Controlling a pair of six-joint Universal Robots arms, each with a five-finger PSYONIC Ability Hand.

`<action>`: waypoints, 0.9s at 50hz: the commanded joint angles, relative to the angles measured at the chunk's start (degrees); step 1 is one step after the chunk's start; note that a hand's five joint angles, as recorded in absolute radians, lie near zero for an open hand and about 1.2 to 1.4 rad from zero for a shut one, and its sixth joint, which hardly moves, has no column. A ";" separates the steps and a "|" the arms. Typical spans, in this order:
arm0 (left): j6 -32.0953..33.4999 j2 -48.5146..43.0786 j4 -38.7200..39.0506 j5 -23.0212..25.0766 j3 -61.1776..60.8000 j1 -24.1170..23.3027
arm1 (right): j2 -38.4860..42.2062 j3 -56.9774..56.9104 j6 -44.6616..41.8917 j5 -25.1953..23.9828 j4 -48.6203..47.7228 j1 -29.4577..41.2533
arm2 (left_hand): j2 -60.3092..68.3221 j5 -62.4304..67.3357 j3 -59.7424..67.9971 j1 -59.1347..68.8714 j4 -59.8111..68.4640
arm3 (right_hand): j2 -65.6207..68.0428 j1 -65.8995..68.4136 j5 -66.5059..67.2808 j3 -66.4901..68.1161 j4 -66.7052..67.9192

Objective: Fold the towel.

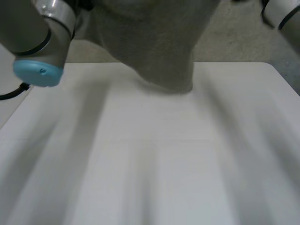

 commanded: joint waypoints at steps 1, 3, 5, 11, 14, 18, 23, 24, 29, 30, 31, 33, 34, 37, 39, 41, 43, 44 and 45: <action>0.02 4.64 0.29 8.85 -25.48 2.34 | 0.76 13.92 -16.66 -6.33 13.26 2.30 | 3.06 6.62 3.41 8.59 2.55 | 4.58 4.32 3.23 3.66 3.73; 0.11 5.26 0.64 10.80 -30.99 2.43 | 0.76 17.21 -21.54 -6.52 15.12 2.58 | 3.06 6.62 3.41 8.59 2.55 | 4.58 4.32 3.23 3.66 3.73; 0.20 6.39 1.95 13.43 -40.78 3.39 | 0.15 24.47 -28.81 -6.78 17.23 2.92 | 3.06 6.62 3.41 8.59 2.55 | 4.58 4.32 3.23 3.66 3.73; 1.08 9.56 4.07 14.23 -51.29 4.80 | -1.43 32.50 -29.98 -6.69 17.59 3.37 | 3.06 6.62 3.41 8.59 2.55 | 4.58 4.32 3.23 3.66 3.73; 2.48 11.50 4.33 14.32 -55.77 5.68 | -4.42 36.98 -29.89 -6.96 17.50 3.89 | 3.06 6.62 3.41 8.59 2.55 | 4.58 4.32 3.23 3.66 3.73; 4.94 15.79 3.89 14.50 -60.42 7.44 | -7.93 42.77 -29.89 -7.14 16.71 5.73 | -3.42 0.14 -3.06 2.11 -3.92 | 4.58 4.32 3.23 3.66 3.73; 7.05 20.10 3.89 14.67 -62.97 8.05 | -8.73 47.51 -29.89 -6.96 16.53 7.93 | -34.20 -30.64 -33.85 -28.67 -34.71 | 4.58 4.32 3.23 3.66 3.73; 7.58 21.42 3.89 14.76 -63.33 8.06 | -9.08 49.18 -29.81 -6.87 16.62 9.15 | -38.43 -34.87 -38.07 -32.90 -38.93 | 4.58 4.32 3.23 3.66 3.73; 8.11 25.47 4.51 15.37 -62.98 9.46 | -10.57 54.03 -29.89 -6.87 16.71 13.56 | -54.62 -51.06 -54.26 -49.09 -55.13 | 4.58 4.32 3.23 3.66 3.73; 8.11 26.25 4.68 16.07 -62.54 9.90 | -10.92 55.16 -29.89 -6.96 16.71 14.87 | -56.62 -53.06 -56.26 -51.09 -57.12 | 4.58 4.32 3.23 3.66 3.73; 7.85 26.61 4.94 17.21 -61.84 10.34 | -11.10 56.31 -29.89 -6.96 16.71 16.62 | -57.80 -54.24 -57.45 -52.27 -58.31 | 4.58 4.32 3.23 3.66 3.73; 7.49 26.70 5.39 18.45 -60.87 9.99 | -11.19 57.37 -29.89 -6.87 16.62 18.57 | -60.17 -56.61 -59.82 -54.64 -60.68 | 4.58 4.32 3.23 3.66 3.73; 7.32 26.70 5.82 19.84 -60.00 9.55 | -11.19 58.15 -29.89 -6.87 16.53 20.49 | -61.00 -57.44 -60.65 -55.47 -61.51 | 4.58 4.32 3.23 3.66 3.73; 7.32 26.00 6.09 22.92 -58.77 7.80 | -11.28 59.13 -29.98 -6.70 16.18 23.13 | -61.18 -57.62 -60.83 -55.65 -61.69 | 4.58 4.32 3.23 3.66 3.73; 7.32 25.38 6.09 24.43 -58.14 6.47 | -11.45 59.31 -29.98 -6.52 16.00 23.76 | -61.18 -57.62 -60.83 -55.65 -61.69 | 4.58 4.32 3.23 3.66 3.73; 7.84 21.02 6.35 26.62 -57.10 4.20 | -11.72 59.74 -29.89 -5.64 15.39 23.58 | -61.18 -57.62 -60.83 -55.65 -61.69 | 4.58 4.32 3.23 3.66 3.73; 8.19 18.29 6.44 27.06 -56.31 2.97 | -11.72 59.83 -29.89 -5.21 15.21 23.06 | -61.18 -57.62 -60.83 -55.65 -61.69 | 4.58 4.32 3.23 3.66 3.73; 8.37 15.92 6.44 27.06 -55.08 1.65 | -11.72 59.92 -29.89 -4.94 15.13 22.88 | -61.01 -57.45 -60.66 -55.48 -61.52 | 4.58 4.32 3.23 3.66 3.73; 8.37 15.89 6.44 27.06 -55.07 1.64 | -11.72 59.92 -29.89 -4.94 15.13 22.88 | -61.01 -57.45 -60.66 -55.48 -61.52 | 4.58 4.32 3.23 3.66 3.73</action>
